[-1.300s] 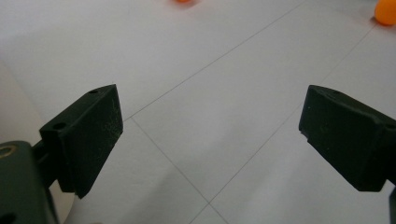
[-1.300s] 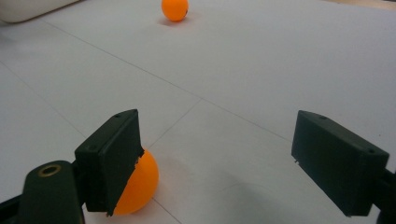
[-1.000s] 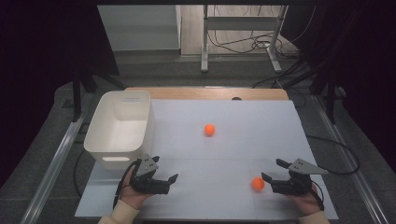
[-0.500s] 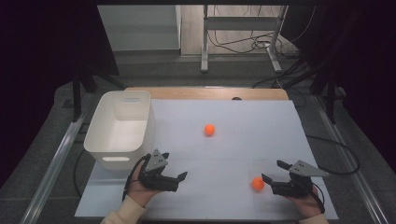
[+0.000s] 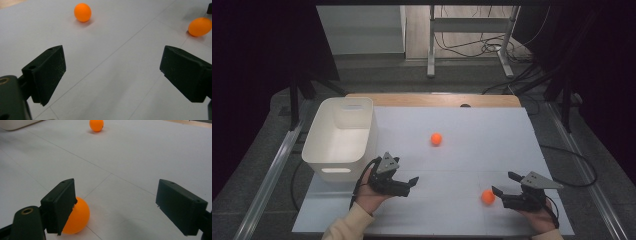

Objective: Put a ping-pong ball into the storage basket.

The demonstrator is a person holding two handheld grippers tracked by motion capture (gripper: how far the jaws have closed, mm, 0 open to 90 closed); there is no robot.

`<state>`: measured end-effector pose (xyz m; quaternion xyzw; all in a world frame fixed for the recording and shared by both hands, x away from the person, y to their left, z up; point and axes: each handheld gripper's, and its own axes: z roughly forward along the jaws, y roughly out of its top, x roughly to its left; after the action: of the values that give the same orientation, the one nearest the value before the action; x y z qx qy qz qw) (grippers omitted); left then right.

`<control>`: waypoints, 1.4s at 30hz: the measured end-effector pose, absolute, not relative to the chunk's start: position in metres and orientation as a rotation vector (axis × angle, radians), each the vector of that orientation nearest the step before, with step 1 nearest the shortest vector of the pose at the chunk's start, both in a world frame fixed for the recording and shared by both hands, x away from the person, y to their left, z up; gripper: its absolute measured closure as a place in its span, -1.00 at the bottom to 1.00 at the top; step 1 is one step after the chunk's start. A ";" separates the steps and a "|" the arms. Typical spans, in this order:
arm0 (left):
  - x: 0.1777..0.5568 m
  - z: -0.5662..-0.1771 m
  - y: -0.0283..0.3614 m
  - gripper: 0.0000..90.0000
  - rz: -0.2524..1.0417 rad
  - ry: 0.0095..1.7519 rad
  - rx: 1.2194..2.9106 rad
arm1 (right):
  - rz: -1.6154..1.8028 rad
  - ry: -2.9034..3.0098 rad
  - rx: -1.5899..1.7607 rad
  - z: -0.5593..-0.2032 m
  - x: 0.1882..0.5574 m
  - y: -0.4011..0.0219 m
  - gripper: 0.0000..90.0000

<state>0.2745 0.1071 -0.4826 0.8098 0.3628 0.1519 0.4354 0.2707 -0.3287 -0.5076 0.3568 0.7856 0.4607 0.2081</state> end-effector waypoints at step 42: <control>0.336 -0.478 0.065 -0.83 0.349 0.893 2.052 | 1.299 2.187 0.998 -0.507 0.271 -0.328 -0.63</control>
<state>0.3357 0.0652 -0.4784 0.8203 0.3570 0.1394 0.4246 0.2708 -0.3282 -0.5072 0.3576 0.7836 0.4656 0.2033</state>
